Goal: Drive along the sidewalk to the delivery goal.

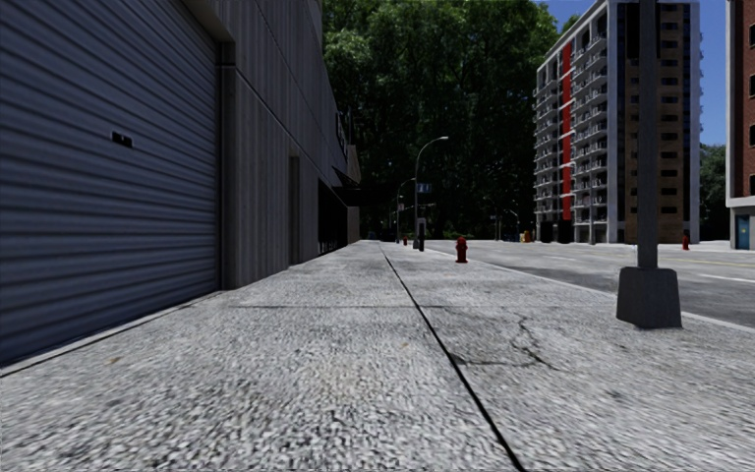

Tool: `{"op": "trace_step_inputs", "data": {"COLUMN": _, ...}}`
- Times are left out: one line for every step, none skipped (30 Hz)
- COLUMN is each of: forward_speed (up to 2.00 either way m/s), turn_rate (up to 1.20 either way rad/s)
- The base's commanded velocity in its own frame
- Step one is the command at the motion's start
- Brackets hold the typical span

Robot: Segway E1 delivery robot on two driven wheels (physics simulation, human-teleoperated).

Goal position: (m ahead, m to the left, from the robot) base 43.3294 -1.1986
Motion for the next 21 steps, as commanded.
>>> {"op": "trace_step_inputs", "data": {"forward_speed": 2.00, "turn_rate": 0.00}}
{"op": "trace_step_inputs", "data": {"forward_speed": 2.00, "turn_rate": 0.00}}
{"op": "trace_step_inputs", "data": {"forward_speed": 2.00, "turn_rate": 0.00}}
{"op": "trace_step_inputs", "data": {"forward_speed": 2.00, "turn_rate": 0.00}}
{"op": "trace_step_inputs", "data": {"forward_speed": 2.00, "turn_rate": 0.00}}
{"op": "trace_step_inputs", "data": {"forward_speed": 2.00, "turn_rate": 0.00}}
{"op": "trace_step_inputs", "data": {"forward_speed": 2.00, "turn_rate": 0.00}}
{"op": "trace_step_inputs", "data": {"forward_speed": 2.00, "turn_rate": 0.00}}
{"op": "trace_step_inputs", "data": {"forward_speed": 2.00, "turn_rate": 0.00}}
{"op": "trace_step_inputs", "data": {"forward_speed": 2.00, "turn_rate": 0.00}}
{"op": "trace_step_inputs", "data": {"forward_speed": 2.00, "turn_rate": 0.00}}
{"op": "trace_step_inputs", "data": {"forward_speed": 2.00, "turn_rate": 0.00}}
{"op": "trace_step_inputs", "data": {"forward_speed": 2.00, "turn_rate": 0.00}}
{"op": "trace_step_inputs", "data": {"forward_speed": 2.00, "turn_rate": 0.00}}
{"op": "trace_step_inputs", "data": {"forward_speed": 2.00, "turn_rate": 0.00}}
{"op": "trace_step_inputs", "data": {"forward_speed": 2.00, "turn_rate": 0.00}}
{"op": "trace_step_inputs", "data": {"forward_speed": 2.00, "turn_rate": 0.00}}
{"op": "trace_step_inputs", "data": {"forward_speed": 2.00, "turn_rate": 0.00}}
{"op": "trace_step_inputs", "data": {"forward_speed": 2.00, "turn_rate": 0.00}}
{"op": "trace_step_inputs", "data": {"forward_speed": 2.00, "turn_rate": 0.00}}
{"op": "trace_step_inputs", "data": {"forward_speed": 2.00, "turn_rate": 0.00}}
